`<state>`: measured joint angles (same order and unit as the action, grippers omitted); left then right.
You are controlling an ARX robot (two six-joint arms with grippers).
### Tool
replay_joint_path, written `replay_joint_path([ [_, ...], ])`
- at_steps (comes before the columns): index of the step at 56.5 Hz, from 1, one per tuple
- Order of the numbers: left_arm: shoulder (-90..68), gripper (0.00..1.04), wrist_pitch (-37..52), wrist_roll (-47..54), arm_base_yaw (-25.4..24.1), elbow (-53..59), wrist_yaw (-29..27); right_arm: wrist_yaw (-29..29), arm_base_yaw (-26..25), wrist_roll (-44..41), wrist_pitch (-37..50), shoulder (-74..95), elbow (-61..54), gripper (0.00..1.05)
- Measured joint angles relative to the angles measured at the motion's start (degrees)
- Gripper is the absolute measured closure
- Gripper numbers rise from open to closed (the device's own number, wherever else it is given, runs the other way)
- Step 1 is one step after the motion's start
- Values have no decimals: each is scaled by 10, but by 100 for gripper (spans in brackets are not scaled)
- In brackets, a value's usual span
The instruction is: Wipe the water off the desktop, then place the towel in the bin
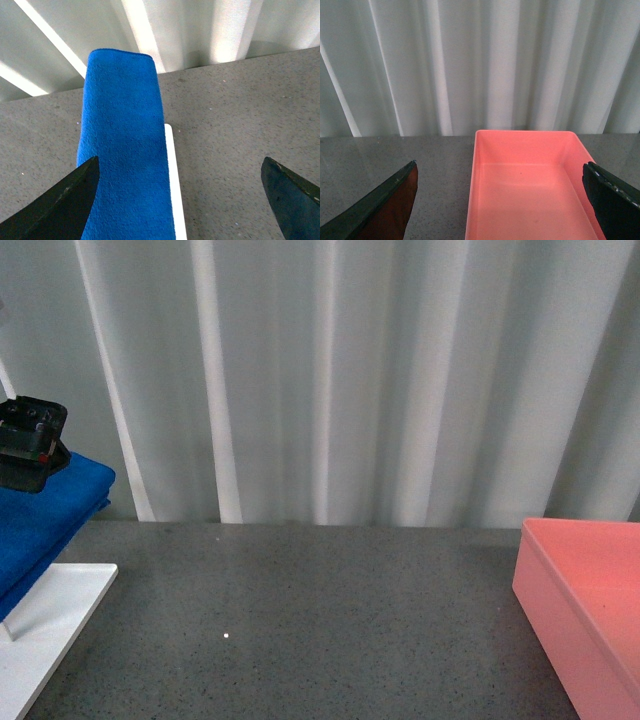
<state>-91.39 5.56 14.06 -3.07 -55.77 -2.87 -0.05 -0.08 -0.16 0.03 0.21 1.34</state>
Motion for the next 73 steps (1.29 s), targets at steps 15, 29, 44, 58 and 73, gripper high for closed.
replay_joint_path([
  [15, -106, 7, 2, 9, -40, -61, -44, 0, 0, 0, 0, 0, 0, 7],
  [29, -161, 7, 37, 24, -55, -76, -62, 0, 0, 0, 0, 0, 0, 7],
  [44, -191, 7, 82, 25, -50, -72, -82, 0, 0, 0, 0, 0, 0, 7],
  [58, -205, 7, 118, 25, -48, -40, -98, 0, 0, 0, 0, 0, 0, 7],
  [73, -204, 34, 116, 24, -37, -30, -107, 0, 0, 0, 0, 0, 0, 7],
])
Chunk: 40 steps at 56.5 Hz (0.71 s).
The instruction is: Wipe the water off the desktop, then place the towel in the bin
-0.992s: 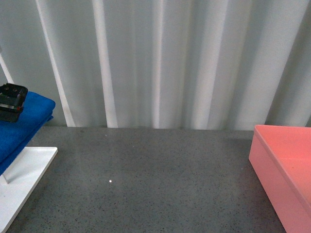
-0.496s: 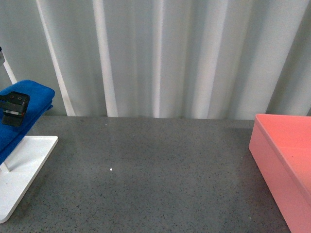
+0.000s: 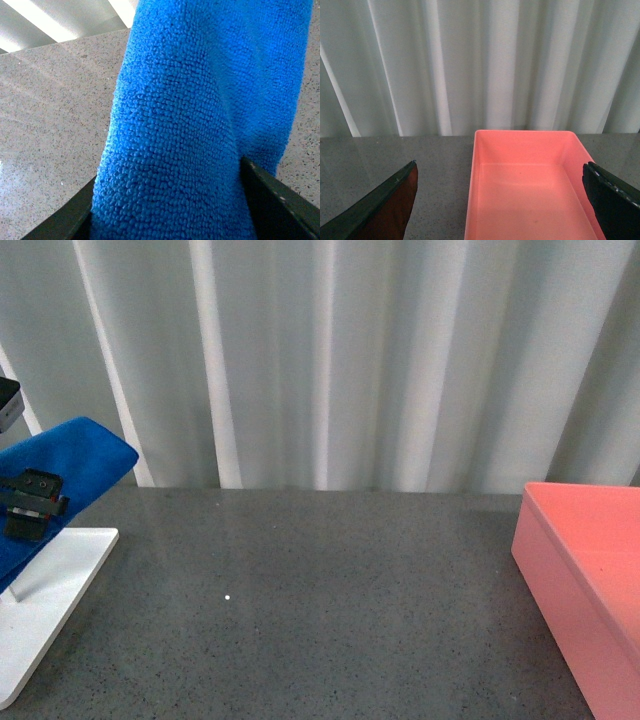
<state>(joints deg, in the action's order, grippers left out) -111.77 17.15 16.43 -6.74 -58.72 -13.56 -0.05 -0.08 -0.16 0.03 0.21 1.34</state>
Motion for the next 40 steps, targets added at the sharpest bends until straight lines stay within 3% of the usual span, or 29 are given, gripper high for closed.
replay_joint_path([
  [4, 5, 45, -4, -3, 0, 0, -1, 0, 0, 0, 0, 0, 0, 7],
  [15, 41, 89, -22, -34, 3, 1, 19, 0, 0, 0, 0, 0, 0, 7],
  [19, 55, 99, -26, -39, 6, 1, 23, 0, 0, 0, 0, 0, 0, 7],
  [32, 100, 100, -39, -61, 14, 6, 49, 0, 0, 0, 0, 0, 0, 7],
  [40, 167, 100, -72, -109, 31, 21, 111, 0, 0, 0, 0, 0, 0, 7],
])
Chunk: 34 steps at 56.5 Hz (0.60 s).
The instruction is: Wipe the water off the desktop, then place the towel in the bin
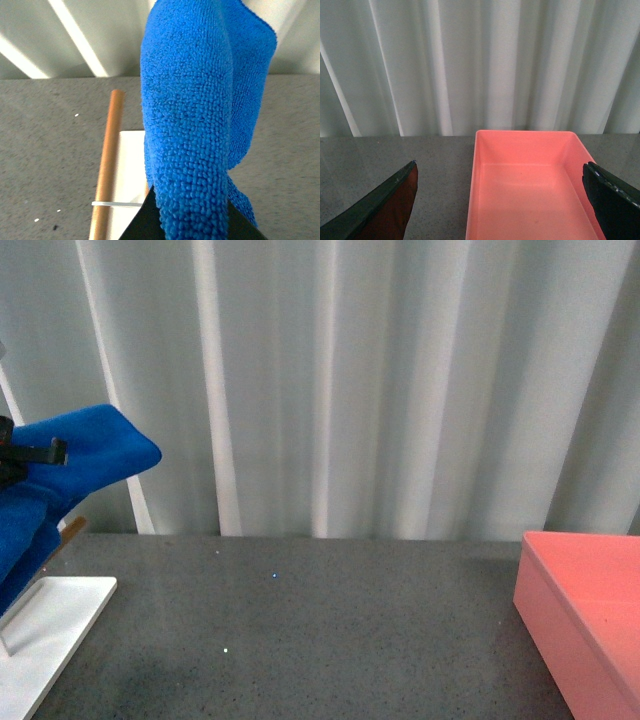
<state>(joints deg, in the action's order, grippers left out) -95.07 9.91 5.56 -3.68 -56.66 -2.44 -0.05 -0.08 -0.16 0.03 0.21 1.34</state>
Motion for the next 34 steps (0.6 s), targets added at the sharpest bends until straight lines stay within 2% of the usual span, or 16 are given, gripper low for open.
replay_joint_path([
  [8, 108, 100, 3, -85, 71, 38, 150, 0, 0, 0, 0, 0, 0, 7],
  [16, 146, 100, 45, -164, 154, 63, 206, 0, 0, 0, 0, 0, 0, 7],
  [21, 144, 100, 78, -210, 209, 65, 193, 0, 0, 0, 0, 0, 0, 7],
  [27, 123, 100, 122, -254, 275, 61, 128, 0, 0, 0, 0, 0, 0, 7],
  [34, 88, 100, 156, -286, 316, 37, 109, 0, 0, 0, 0, 0, 0, 7],
])
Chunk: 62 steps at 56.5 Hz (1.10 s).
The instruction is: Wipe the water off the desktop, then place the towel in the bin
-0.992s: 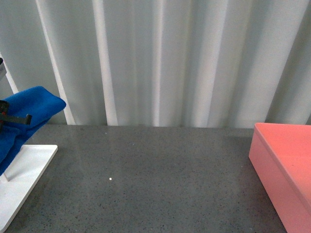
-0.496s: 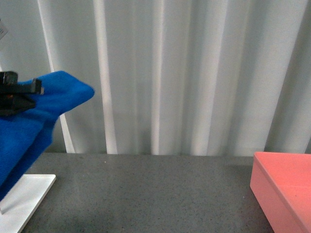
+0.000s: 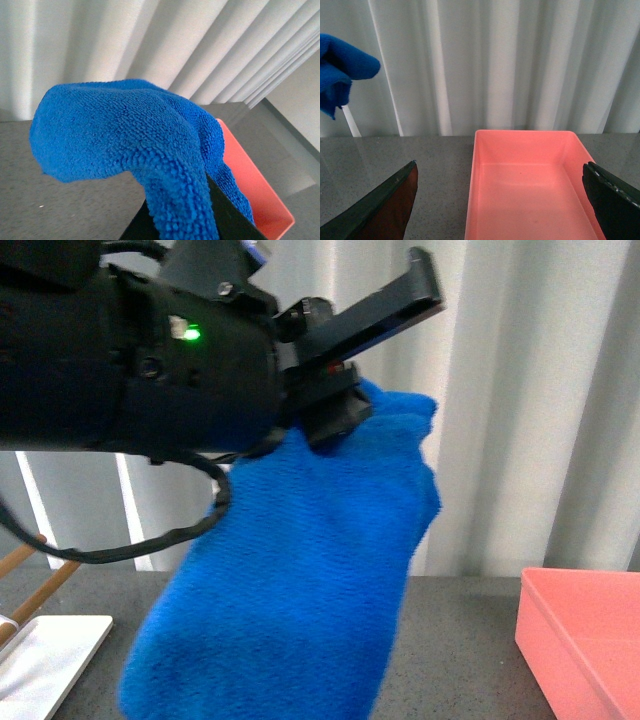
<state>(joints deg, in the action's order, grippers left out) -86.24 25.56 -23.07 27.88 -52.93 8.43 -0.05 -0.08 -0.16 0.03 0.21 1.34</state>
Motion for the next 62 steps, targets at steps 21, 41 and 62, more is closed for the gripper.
replay_joint_path([
  [21, -40, 100, 3, -28, 24, -46, -34, 27, 20, -7, -124, 76, 47, 7],
  [41, -41, 100, 3, -28, 24, -46, -34, -193, 90, 34, 241, 419, 75, 7],
  [62, -41, 100, 3, -28, 24, -46, -34, -257, 150, 113, 451, 625, 118, 7],
])
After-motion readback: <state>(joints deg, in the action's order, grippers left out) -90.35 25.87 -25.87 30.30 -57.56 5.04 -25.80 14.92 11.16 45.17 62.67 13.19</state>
